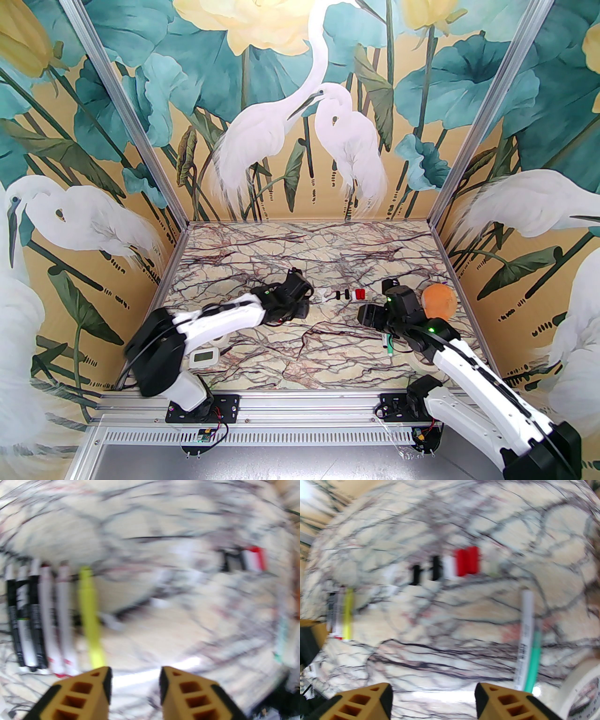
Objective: Open the pen caps
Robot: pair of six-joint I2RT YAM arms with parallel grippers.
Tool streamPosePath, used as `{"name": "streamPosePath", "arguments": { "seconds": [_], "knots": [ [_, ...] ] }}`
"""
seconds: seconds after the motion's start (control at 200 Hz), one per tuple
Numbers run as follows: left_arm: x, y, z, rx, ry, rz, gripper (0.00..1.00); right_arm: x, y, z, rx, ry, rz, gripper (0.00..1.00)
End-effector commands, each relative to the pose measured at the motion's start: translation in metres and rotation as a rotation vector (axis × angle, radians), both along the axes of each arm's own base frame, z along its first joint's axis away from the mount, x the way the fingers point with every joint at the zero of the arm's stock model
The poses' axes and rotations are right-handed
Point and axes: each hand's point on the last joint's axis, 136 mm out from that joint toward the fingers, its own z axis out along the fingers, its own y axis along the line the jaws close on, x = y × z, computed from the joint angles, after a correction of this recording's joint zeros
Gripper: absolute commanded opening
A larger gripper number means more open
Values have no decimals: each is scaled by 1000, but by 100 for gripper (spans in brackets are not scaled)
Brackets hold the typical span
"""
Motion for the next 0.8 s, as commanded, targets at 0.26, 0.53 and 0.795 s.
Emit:
{"name": "streamPosePath", "arguments": {
  "seconds": [0.26,0.53,0.795],
  "knots": [
    [-44,-46,83,-500,-134,-275,100,9,-49,-39,-108,122,-158,45],
    [-78,-62,122,-661,-169,-506,99,22,-53,-63,-136,191,-140,39],
    [-81,-63,118,-651,-156,-527,99,24,-53,-78,-161,232,-125,36]
  ]
}}
